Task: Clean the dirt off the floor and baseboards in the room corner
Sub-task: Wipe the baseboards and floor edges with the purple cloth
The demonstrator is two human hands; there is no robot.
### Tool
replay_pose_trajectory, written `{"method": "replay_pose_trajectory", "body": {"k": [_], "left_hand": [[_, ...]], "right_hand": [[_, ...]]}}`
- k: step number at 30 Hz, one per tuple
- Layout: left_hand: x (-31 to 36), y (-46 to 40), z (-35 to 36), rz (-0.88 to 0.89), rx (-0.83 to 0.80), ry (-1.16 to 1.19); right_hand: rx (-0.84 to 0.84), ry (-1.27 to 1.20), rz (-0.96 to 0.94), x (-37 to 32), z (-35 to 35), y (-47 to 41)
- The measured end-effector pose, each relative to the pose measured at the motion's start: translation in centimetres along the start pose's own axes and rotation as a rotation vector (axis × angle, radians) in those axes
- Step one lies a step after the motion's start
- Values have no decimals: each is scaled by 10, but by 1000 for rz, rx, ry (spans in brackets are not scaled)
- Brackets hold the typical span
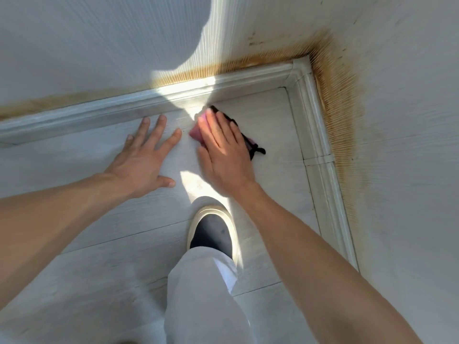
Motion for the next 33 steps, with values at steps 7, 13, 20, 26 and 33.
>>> {"method": "replay_pose_trajectory", "body": {"k": [7, 13, 20, 26, 33], "left_hand": [[-2, -1, 0, 12, 22, 40], [0, 1, -32, 6, 151, 256], [-34, 34, -44, -25, 289, 383], [-50, 53, -28, -136, 339, 572], [-45, 51, -24, -49, 338, 498]], "right_hand": [[113, 76, 433, 96, -27, 13], [-7, 21, -118, -42, 10, -1], [91, 96, 417, 100, -28, 23], [56, -36, 317, -30, 9, -14], [-54, -70, -248, -67, 25, -25]]}}
Point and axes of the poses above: each hand's wrist, its own y-axis away from the middle knuckle, its own z-axis out of the palm, x = y × z, the point moved 9 cm from there along -y, towards the middle knuckle, and after that the axes turned 11 degrees about -z, right-handed, at the moved point
